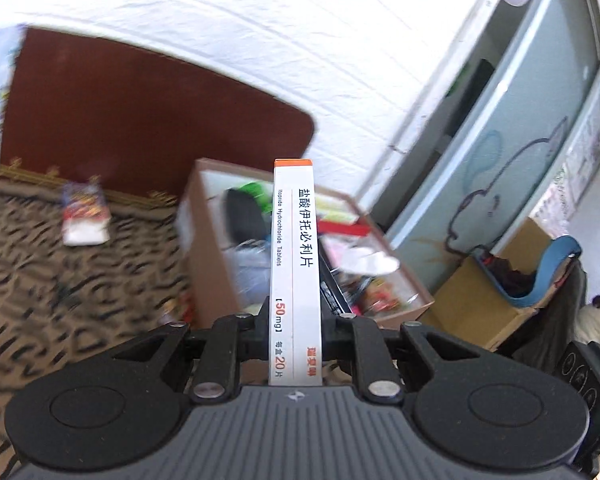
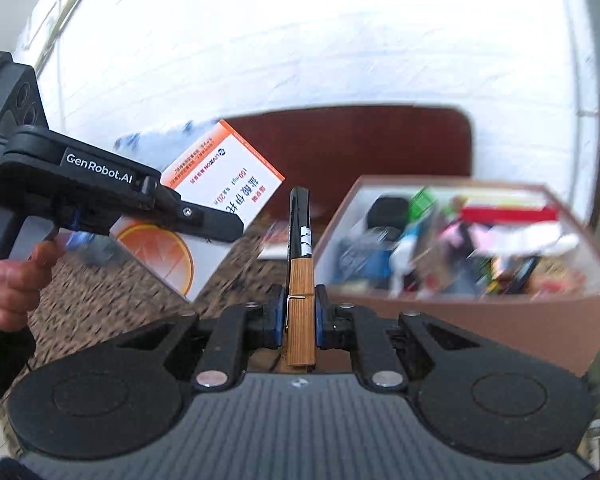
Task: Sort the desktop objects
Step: 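Lift the medicine box with the left tool while the right tool lifts the clothespin and marker, then lower the medicine box into the box with the left tool while the right tool drops the clothespin and marker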
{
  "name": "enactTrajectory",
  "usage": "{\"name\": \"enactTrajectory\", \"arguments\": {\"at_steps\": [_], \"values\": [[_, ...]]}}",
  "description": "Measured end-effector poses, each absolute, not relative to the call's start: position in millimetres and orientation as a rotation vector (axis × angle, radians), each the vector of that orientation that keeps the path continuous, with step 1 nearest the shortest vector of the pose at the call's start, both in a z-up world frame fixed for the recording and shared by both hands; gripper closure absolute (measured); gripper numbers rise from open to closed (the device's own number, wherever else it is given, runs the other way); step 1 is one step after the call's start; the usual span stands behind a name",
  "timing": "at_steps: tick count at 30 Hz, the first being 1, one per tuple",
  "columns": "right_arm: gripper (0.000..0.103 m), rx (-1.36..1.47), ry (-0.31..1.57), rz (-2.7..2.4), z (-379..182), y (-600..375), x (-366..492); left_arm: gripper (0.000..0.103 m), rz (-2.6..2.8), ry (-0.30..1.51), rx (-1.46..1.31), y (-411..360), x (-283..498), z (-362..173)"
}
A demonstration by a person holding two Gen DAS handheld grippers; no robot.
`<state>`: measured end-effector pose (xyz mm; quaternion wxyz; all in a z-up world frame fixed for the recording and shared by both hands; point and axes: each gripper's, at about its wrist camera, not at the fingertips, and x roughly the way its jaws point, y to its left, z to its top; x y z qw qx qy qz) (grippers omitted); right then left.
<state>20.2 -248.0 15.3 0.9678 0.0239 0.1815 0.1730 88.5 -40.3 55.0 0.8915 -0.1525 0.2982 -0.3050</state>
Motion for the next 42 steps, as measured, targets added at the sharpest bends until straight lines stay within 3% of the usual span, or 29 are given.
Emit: {"name": "enactTrajectory", "arguments": {"at_steps": [9, 23, 25, 26, 28, 29, 32, 37, 42], "values": [[0.091, 0.124, 0.325, 0.214, 30, -296, 70, 0.085, -0.659, 0.661, -0.285, -98, 143, 53], [0.09, 0.18, 0.408, 0.133, -8, -307, 152, 0.085, -0.65, 0.77, -0.29, -116, 199, 10], [0.089, 0.163, 0.404, 0.13, -10, -304, 152, 0.068, -0.65, 0.748, -0.286, -115, 197, 9], [0.087, 0.15, 0.399, 0.128, -10, -303, 151, 0.049, -0.655, 0.736, -0.291, -114, 196, 9], [0.063, 0.117, 0.385, 0.094, -10, -301, 148, 0.032, -0.645, 0.713, -0.321, -110, 195, 12], [0.057, 0.099, 0.374, 0.07, -9, -300, 146, 0.019, -0.617, 0.706, -0.317, -109, 194, 13], [0.052, 0.105, 0.364, 0.079, -7, -303, 141, 0.016, -0.596, 0.679, -0.311, -104, 193, 14], [0.022, 0.08, 0.353, 0.058, -8, -299, 135, 0.013, -0.588, 0.682, -0.323, -100, 191, 13], [0.014, 0.064, 0.36, 0.064, -8, -296, 131, 0.003, -0.592, 0.646, -0.306, -102, 182, 18]]}}
